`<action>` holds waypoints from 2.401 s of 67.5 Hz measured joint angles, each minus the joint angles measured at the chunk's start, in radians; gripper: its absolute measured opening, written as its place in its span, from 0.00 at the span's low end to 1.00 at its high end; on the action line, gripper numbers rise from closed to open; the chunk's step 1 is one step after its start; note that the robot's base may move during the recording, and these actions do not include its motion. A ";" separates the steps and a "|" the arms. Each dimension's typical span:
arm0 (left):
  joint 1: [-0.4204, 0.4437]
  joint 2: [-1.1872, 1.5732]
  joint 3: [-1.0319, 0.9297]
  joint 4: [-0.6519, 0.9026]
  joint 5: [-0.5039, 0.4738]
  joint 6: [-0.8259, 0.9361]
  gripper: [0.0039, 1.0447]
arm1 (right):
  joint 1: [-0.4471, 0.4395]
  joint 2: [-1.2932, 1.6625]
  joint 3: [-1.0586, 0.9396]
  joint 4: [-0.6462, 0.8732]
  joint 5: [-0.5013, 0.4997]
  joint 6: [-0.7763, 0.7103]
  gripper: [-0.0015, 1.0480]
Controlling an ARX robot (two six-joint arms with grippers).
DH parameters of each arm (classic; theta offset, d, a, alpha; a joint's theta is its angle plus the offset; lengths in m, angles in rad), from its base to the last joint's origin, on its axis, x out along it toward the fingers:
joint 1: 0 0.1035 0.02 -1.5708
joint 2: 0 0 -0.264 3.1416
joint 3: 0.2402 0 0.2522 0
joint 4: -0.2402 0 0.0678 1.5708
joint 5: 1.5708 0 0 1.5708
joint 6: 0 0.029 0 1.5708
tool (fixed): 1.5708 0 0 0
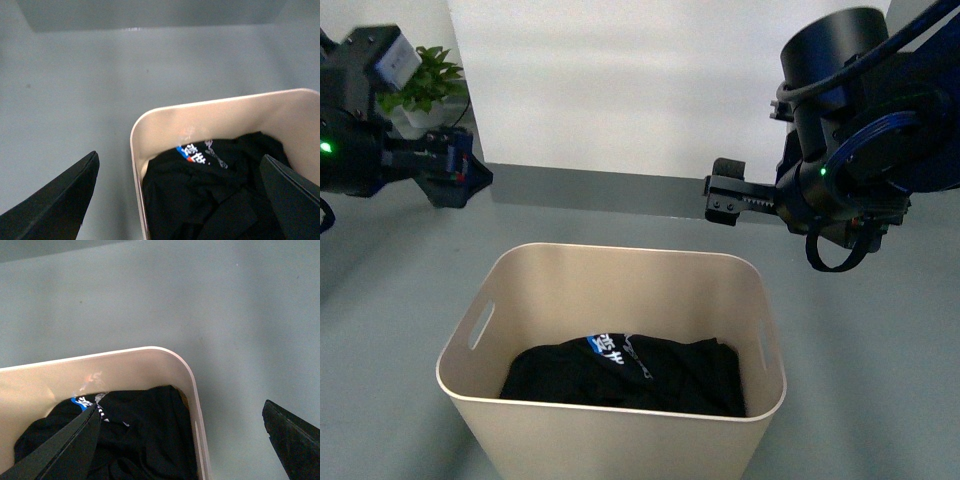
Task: Move hamper under clothes hanger
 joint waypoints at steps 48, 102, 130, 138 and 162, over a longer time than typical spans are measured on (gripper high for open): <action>-0.016 -0.474 -0.579 0.584 -0.262 -0.121 0.32 | -0.037 -0.415 -0.608 0.886 0.016 -0.355 0.47; -0.018 -0.915 -0.968 0.542 -0.262 -0.129 0.03 | -0.215 -0.940 -1.161 0.896 -0.159 -0.380 0.02; -0.018 -1.220 -1.023 0.291 -0.262 -0.129 0.03 | -0.294 -1.273 -1.249 0.651 -0.237 -0.380 0.02; -0.018 -1.294 -1.023 0.224 -0.262 -0.129 0.03 | -0.294 -1.364 -1.262 0.573 -0.237 -0.380 0.02; -0.018 -1.487 -1.023 0.044 -0.262 -0.129 0.03 | -0.294 -1.590 -1.271 0.370 -0.237 -0.380 0.02</action>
